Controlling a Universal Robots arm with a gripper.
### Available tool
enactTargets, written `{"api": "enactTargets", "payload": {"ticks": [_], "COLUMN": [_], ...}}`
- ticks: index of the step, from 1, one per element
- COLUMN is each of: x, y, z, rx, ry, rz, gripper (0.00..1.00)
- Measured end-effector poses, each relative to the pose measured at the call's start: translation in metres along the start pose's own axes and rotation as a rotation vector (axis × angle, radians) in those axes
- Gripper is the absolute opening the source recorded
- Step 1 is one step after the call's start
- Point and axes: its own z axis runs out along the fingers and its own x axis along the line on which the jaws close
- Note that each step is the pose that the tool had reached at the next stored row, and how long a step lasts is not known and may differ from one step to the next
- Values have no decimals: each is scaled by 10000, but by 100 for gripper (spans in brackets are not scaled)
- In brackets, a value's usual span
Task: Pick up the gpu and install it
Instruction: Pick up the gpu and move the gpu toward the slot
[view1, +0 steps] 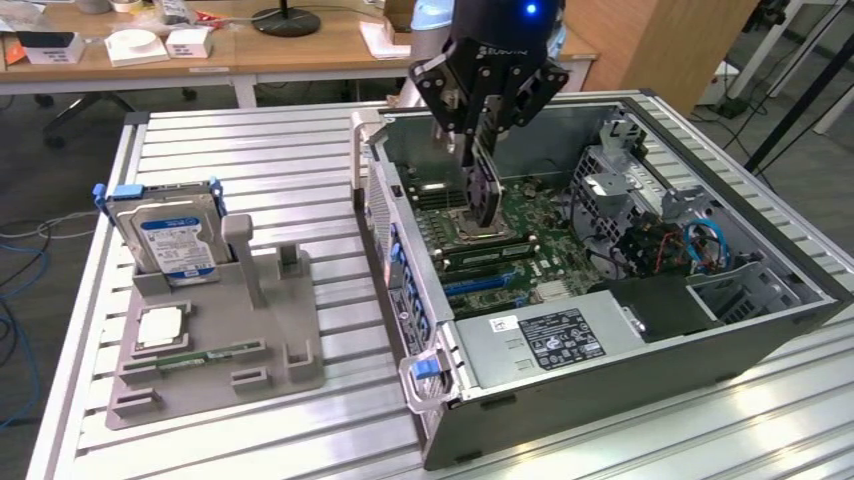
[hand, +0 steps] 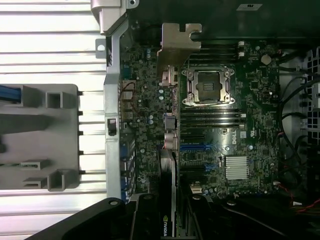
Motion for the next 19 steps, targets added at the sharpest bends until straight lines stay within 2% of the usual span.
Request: {"api": "enactTargets", "payload": {"ticks": [19], "x": [-223], "y": [10], "z": [6], "rx": [-1], "ry": [-1], "rz": [-1], "gripper": [26]}}
